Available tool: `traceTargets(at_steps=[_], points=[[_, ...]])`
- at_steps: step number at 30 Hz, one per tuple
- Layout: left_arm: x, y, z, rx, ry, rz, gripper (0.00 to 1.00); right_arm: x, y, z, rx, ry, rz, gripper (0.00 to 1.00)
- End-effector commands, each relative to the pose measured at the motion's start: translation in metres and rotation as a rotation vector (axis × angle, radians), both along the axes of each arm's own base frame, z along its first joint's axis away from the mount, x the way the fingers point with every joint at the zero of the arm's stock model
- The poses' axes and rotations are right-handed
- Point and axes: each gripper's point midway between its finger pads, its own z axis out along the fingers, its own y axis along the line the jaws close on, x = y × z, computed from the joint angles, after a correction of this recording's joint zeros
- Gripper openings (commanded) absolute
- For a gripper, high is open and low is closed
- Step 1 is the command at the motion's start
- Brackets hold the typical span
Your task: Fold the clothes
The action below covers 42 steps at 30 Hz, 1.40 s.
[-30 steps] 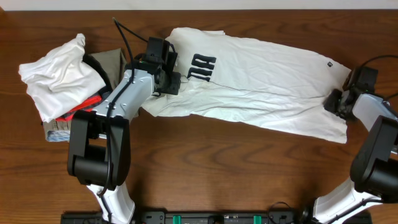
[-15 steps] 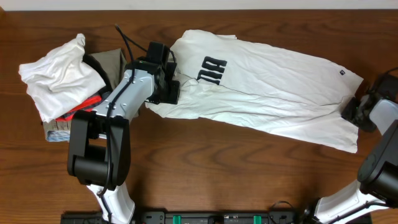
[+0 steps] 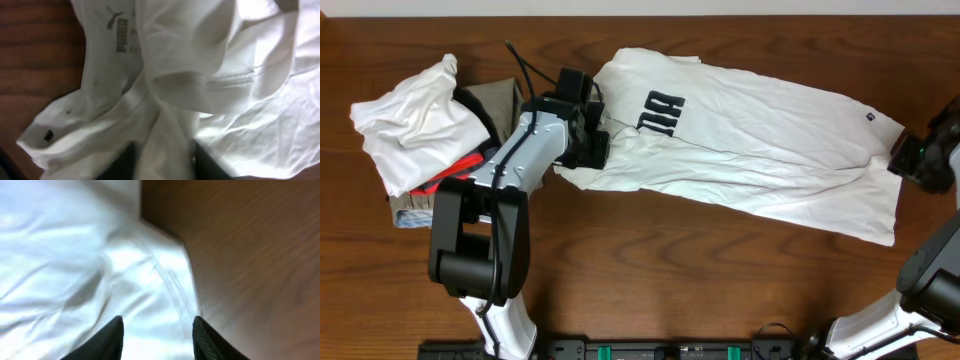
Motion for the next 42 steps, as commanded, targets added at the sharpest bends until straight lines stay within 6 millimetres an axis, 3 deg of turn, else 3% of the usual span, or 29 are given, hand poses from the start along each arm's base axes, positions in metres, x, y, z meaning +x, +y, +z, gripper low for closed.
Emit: traceTargets(at_steps=[1, 5, 12, 18, 24, 29, 36, 42], points=[[0.002, 0.002, -0.001, 0.022, -0.009, -0.011, 0.06, 0.01, 0.025, 0.017, 0.07, -0.02, 0.066, 0.39], [0.006, 0.011, -0.001, 0.079, -0.036, -0.022, 0.06, -0.006, 0.044, 0.015, 0.148, 0.042, 0.074, 0.32], [0.055, 0.014, 0.013, 0.108, -0.245, 0.005, 0.06, -0.029, 0.065, 0.009, 0.217, 0.14, 0.089, 0.29], [0.075, 0.009, 0.022, 0.084, -0.335, 0.016, 0.06, -0.04, 0.092, -0.017, 0.239, 0.198, 0.146, 0.29], [0.066, 0.011, 0.017, 0.094, -0.294, 0.013, 0.06, -0.051, 0.109, -0.05, 0.242, 0.218, 0.179, 0.3], [0.055, 0.013, 0.01, 0.106, -0.245, 0.008, 0.07, -0.056, 0.109, -0.064, 0.231, 0.215, 0.178, 0.3], [0.031, 0.018, -0.005, 0.122, -0.151, 0.005, 0.07, -0.066, 0.089, -0.074, 0.108, 0.265, 0.16, 0.32], [0.005, 0.023, -0.02, 0.12, -0.048, 0.065, 0.06, -0.047, 0.068, -0.074, -0.002, 0.206, 0.165, 0.34]])
